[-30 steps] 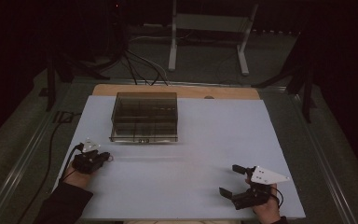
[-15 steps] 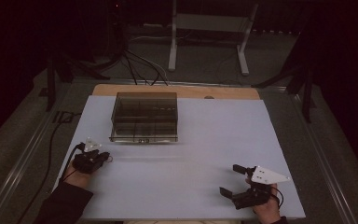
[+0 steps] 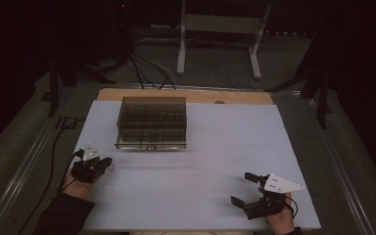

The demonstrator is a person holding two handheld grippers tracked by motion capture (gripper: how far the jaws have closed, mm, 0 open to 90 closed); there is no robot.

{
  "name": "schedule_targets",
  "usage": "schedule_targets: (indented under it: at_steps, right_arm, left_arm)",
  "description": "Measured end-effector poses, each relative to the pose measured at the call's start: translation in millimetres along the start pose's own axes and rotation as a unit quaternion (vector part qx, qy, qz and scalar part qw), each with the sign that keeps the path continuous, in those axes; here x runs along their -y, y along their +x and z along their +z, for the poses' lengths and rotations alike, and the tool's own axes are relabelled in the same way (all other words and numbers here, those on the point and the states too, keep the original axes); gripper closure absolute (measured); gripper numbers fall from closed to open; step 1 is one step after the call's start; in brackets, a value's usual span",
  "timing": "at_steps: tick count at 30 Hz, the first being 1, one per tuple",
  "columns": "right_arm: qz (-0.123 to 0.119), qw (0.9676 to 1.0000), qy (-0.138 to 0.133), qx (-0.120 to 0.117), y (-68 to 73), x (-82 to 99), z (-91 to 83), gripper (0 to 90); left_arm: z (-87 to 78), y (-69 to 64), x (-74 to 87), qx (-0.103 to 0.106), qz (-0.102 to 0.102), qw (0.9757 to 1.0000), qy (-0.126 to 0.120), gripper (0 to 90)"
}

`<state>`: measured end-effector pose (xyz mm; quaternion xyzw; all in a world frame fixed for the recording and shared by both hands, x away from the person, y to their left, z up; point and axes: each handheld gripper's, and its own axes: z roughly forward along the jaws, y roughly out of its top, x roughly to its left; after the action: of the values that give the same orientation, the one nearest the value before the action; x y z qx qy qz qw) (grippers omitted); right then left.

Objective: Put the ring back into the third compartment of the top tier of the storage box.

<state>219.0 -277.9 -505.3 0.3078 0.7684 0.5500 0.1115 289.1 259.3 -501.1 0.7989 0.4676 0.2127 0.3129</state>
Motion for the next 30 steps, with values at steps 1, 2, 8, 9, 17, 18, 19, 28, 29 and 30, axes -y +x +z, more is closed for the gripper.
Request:
schedule_targets:
  at_steps: [1,2,8,9,17,18,19,28,29,30]
  right_arm:
    - [-0.001,1.0,0.0,0.001,0.0,0.1,0.0,0.0]
    - [-0.001,1.0,0.001,0.001,0.0,0.2,-0.1,0.0]
    - [-0.001,1.0,0.0,0.001,-0.2,0.2,-0.2,0.0]
    - [-0.001,1.0,0.0,0.002,-0.1,0.2,-0.2,0.0]
    - [-0.002,1.0,0.001,0.001,-0.2,0.3,-0.1,0.0]
    - [-0.002,1.0,0.001,0.001,-0.2,0.3,-0.1,0.0]
    - [-0.002,1.0,0.001,0.001,-0.2,0.3,-0.1,0.0]
    - [-0.003,1.0,0.005,0.001,0.2,0.4,0.6,0.0]
    - [-0.004,1.0,0.005,0.001,0.2,0.5,0.7,0.0]
    - [-0.003,1.0,0.005,0.002,0.3,0.5,0.7,0.0]
  left_arm:
    - [-1.1,-0.9,-0.6,0.001,0.003,1.0,0.001,90.0]
    - [-2.0,-1.9,-1.0,0.001,0.004,1.0,-0.002,90.0]
    - [-5.4,-5.3,-3.4,0.006,0.008,0.9999,-0.01,90.0]
    - [-6.4,-7.0,-4.4,0.006,0.01,0.9999,-0.011,90.0]
    - [-12.5,-16.2,-11.7,0.029,0.021,0.9991,-0.024,90.0]
    - [-13.2,-17.4,-12.3,0.03,0.023,0.999,-0.026,90.0]
    - [-13.9,-18.5,-13.1,0.026,0.026,0.9989,-0.027,90.0]
    - [-13.7,-26.7,-18.0,0.041,0.039,0.9979,-0.031,90.0]
    - [-13.7,-27.7,-18.8,0.044,0.042,0.9977,-0.028,90.0]
    - [-13.7,-29.0,-19.4,0.043,0.045,0.9976,-0.031,90.0]
